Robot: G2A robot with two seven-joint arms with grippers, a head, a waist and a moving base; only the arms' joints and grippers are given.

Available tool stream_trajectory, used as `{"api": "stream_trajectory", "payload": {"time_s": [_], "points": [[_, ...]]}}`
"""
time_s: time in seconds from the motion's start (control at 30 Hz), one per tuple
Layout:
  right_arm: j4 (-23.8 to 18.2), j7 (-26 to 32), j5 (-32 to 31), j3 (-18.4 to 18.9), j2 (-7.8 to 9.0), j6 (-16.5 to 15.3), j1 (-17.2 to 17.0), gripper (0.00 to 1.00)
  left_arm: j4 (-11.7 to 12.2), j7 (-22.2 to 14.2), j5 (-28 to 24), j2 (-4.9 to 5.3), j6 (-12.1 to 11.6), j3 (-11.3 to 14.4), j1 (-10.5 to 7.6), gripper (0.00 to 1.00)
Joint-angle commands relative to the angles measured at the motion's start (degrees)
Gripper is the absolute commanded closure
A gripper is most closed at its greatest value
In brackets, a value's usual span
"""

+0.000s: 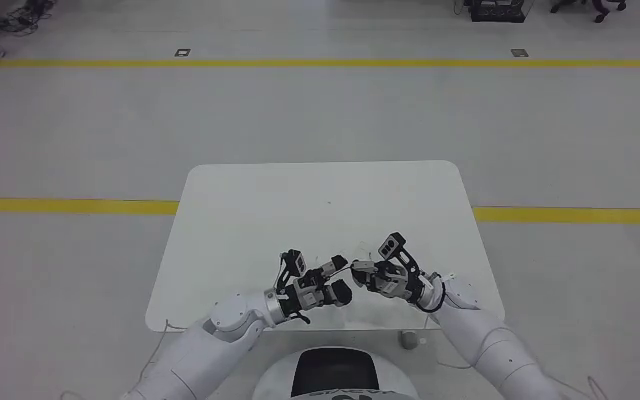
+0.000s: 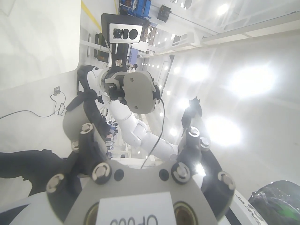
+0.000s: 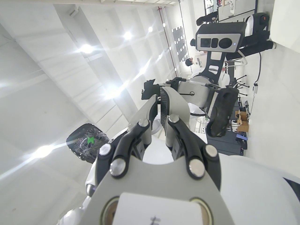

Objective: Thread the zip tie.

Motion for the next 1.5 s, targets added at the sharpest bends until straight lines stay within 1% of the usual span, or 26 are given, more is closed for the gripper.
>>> {"api": "stream_trajectory", "payload": {"time_s": [0.0, 0.17, 0.23, 0.33, 0.63, 0.93, 1.4, 1.47], "points": [[0.2, 0.1, -0.5, 0.2, 0.02, 0.1, 0.0, 1.00, 0.1, 0.2, 0.3, 0.01, 0.0, 0.0, -0.06, 0.27], [0.7, 0.5, -1.9, 1.1, 0.20, 0.6, 0.1, 1.00, 0.4, 0.6, 0.7, 0.00, 0.5, 0.2, -0.16, 0.34], [0.8, 0.6, -2.9, 1.4, 0.33, 0.9, 0.0, 1.00, 0.4, 1.0, 1.3, 0.00, 0.6, 0.3, -0.22, 0.43], [0.8, 0.6, -4.2, 1.8, 0.50, 1.3, 0.0, 1.00, 0.4, 1.5, 2.0, 0.01, 0.6, 0.5, -0.26, 0.51], [0.3, 0.3, -8.1, 2.8, 1.00, 2.3, -0.5, 1.00, -0.1, 3.0, 4.3, 0.16, 0.3, 0.4, -0.15, 0.57], [-0.2, -0.5, -11.4, 2.8, 1.23, 3.4, -0.7, 1.00, -0.7, 3.4, 5.4, 0.46, -0.1, -0.1, 0.31, 0.65], [-0.4, -0.2, -11.8, 2.8, 1.26, 3.6, -0.7, 1.00, -1.2, 3.5, 6.1, 0.79, -0.2, -0.7, 0.77, 0.73], [-1.1, -1.6, -12.2, 2.8, 1.23, 3.7, -0.9, 1.00, -1.2, 3.5, 6.3, 0.81, -0.2, -0.6, 0.71, 0.75]]}}
